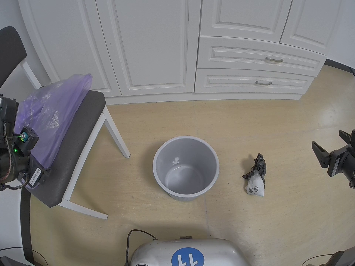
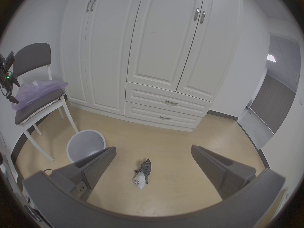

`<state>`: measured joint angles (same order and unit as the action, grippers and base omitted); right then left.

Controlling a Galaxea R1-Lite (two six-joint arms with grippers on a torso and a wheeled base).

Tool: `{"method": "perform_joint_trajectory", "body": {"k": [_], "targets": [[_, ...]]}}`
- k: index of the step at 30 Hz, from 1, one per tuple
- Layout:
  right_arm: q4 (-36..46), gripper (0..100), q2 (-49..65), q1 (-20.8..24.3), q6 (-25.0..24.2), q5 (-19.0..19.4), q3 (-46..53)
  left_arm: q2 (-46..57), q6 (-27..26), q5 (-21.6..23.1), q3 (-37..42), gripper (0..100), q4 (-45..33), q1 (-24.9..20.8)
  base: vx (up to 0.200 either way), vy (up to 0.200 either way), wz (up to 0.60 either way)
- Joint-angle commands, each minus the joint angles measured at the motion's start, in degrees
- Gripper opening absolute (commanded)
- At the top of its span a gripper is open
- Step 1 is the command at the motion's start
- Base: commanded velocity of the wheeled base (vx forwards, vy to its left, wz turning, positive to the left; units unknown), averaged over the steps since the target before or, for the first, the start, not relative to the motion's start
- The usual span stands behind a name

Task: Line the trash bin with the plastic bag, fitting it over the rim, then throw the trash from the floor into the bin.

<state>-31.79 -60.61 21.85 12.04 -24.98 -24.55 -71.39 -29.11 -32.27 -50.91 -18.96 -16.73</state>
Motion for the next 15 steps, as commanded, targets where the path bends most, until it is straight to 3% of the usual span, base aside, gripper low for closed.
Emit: {"method": "perform_joint_trajectory", "body": {"k": [1,15], "targets": [[0.33,100,0.32,-0.05,0.08,-0.07,0.47,0.2,0.2,0.01,-1.3,100,-1.87,1.78,0.0,0.0,0.0],[0.5,100,1.2,-0.75,2.9,0.54,2.49,5.03,-0.16,0.19,1.34,100,-4.86,5.74,0.0,0.0,0.0]]}}
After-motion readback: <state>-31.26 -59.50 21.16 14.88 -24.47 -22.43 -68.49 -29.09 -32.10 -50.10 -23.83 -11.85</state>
